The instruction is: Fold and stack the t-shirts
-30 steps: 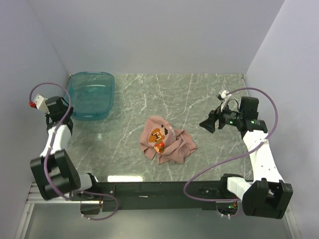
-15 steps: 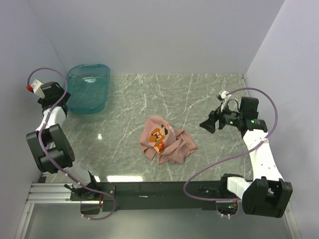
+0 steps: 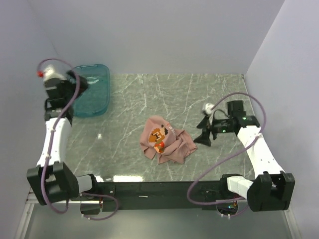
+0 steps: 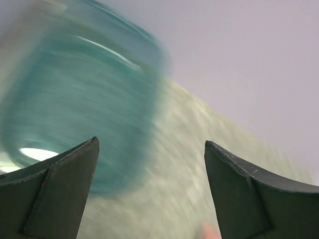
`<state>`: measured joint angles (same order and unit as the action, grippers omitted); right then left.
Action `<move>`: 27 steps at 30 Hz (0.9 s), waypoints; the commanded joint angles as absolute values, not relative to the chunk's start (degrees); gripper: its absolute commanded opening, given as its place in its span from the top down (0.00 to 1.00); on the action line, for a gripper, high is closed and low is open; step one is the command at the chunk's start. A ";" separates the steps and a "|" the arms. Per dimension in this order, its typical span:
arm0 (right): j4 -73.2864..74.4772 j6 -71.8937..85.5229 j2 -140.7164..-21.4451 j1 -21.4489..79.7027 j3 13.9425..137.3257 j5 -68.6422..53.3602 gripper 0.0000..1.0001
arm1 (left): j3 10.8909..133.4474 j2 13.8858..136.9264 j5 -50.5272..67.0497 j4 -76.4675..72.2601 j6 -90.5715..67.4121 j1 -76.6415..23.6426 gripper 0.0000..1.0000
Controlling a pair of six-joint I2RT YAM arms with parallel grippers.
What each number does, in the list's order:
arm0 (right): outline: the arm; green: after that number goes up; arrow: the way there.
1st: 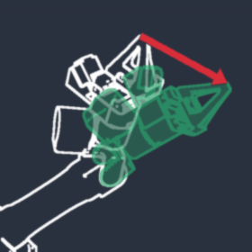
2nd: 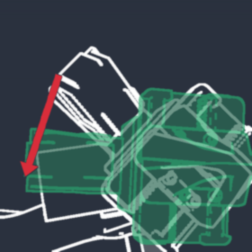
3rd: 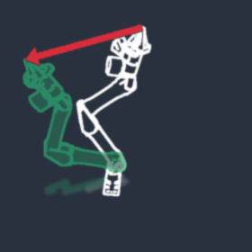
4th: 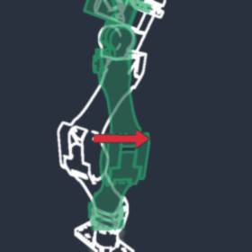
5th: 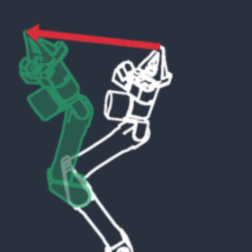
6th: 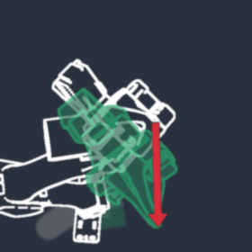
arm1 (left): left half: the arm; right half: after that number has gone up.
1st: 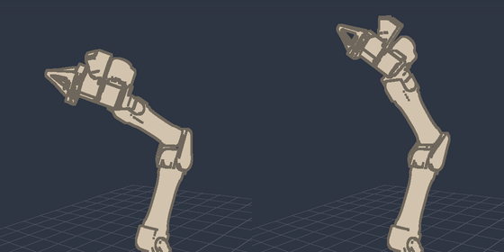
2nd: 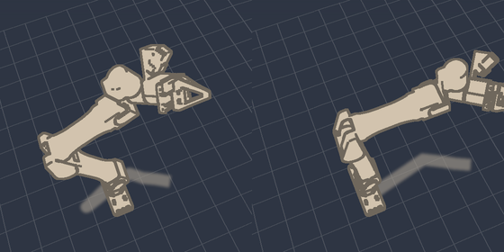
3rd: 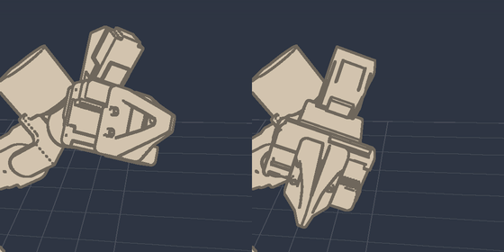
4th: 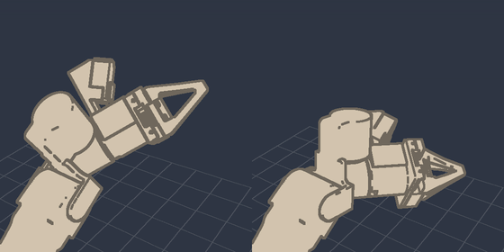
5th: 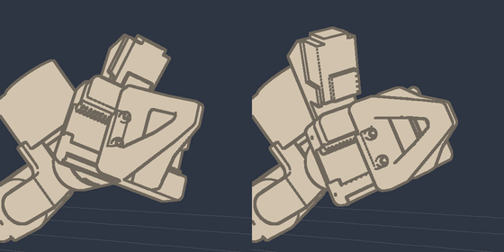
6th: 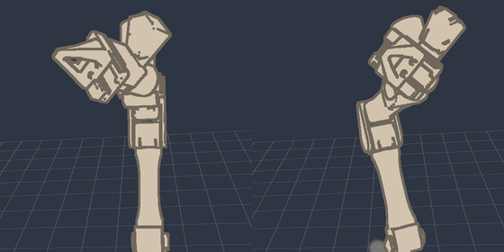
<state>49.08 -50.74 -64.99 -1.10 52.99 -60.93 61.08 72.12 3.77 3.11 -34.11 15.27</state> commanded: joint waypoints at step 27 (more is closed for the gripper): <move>26.37 -20.22 -78.48 13.98 49.66 -48.71 0.18 | 31.64 46.14 32.43 -4.48 4.39 -26.10 0.12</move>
